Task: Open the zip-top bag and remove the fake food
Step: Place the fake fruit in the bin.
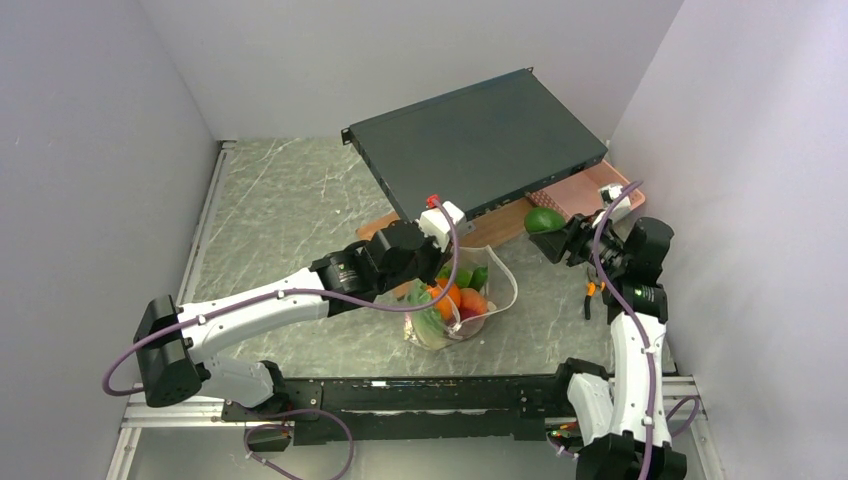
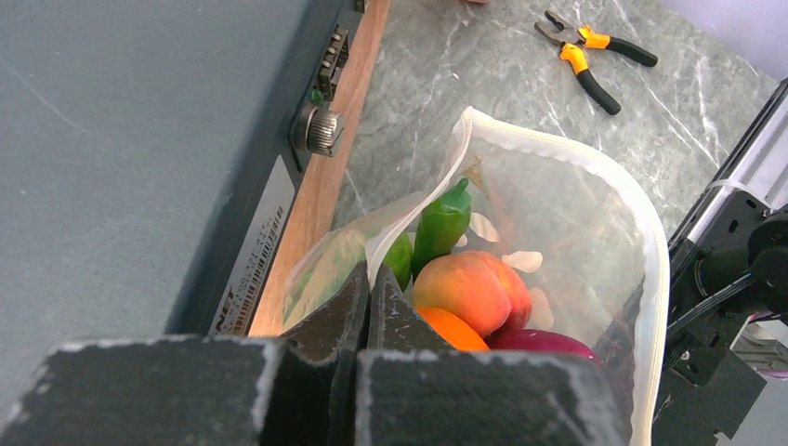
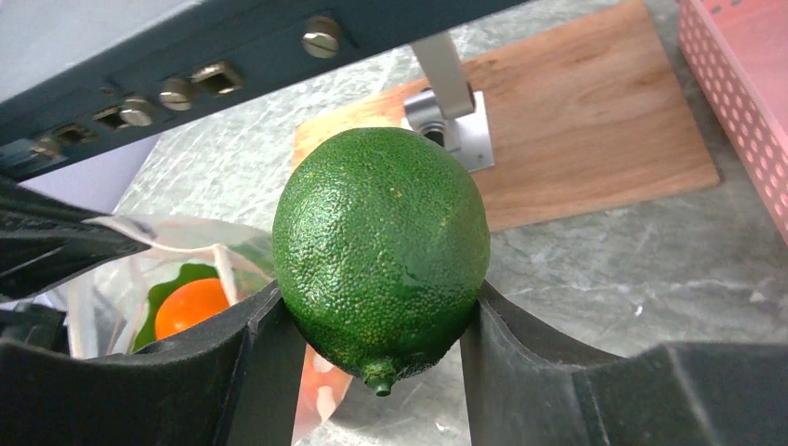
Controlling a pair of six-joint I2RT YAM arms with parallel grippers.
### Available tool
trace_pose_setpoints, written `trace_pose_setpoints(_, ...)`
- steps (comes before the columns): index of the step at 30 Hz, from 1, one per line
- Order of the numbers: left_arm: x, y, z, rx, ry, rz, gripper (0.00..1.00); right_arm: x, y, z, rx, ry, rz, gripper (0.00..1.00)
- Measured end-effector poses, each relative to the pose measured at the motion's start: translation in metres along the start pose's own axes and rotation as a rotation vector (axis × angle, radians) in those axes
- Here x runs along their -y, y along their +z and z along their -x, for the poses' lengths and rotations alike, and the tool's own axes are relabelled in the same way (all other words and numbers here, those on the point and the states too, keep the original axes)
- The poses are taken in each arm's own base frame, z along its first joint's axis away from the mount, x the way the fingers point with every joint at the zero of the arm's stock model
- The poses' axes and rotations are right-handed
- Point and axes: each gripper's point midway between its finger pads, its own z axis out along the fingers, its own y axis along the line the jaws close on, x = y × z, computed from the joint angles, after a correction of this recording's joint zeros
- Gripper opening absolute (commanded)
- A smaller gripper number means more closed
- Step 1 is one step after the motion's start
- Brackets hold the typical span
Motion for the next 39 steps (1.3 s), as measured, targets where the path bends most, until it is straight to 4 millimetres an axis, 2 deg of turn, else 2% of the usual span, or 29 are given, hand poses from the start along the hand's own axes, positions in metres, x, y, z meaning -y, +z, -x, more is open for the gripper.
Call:
trace_pose_setpoints(4, 0.000, 0.000, 0.000, 0.004, 0.006, -0.006, 0.00, 0.013, 0.002, -0.006, 0.001, 0.042, -0.049, 0.00)
trace_pose_setpoints(12, 0.001, 0.000, 0.000, 0.003, 0.006, -0.017, 0.00, 0.028, 0.004, -0.008, 0.020, 0.077, -0.117, 0.00)
trace_pose_setpoints(18, 0.002, 0.000, 0.000, 0.003, 0.005, -0.022, 0.00, 0.062, 0.005, -0.020, 0.025, 0.175, -0.269, 0.00)
trace_pose_setpoints(27, 0.002, 0.001, 0.000, 0.004, 0.004, -0.026, 0.00, 0.113, 0.009, -0.020, 0.068, 0.269, -0.477, 0.00)
trace_pose_setpoints(35, 0.002, 0.001, 0.001, 0.007, 0.004, -0.028, 0.00, 0.147, 0.013, -0.037, 0.022, 0.320, -0.583, 0.00)
trace_pose_setpoints(39, 0.002, 0.001, 0.001, 0.008, 0.010, -0.028, 0.00, 0.167, 0.014, -0.038, -0.012, 0.319, -0.629, 0.00)
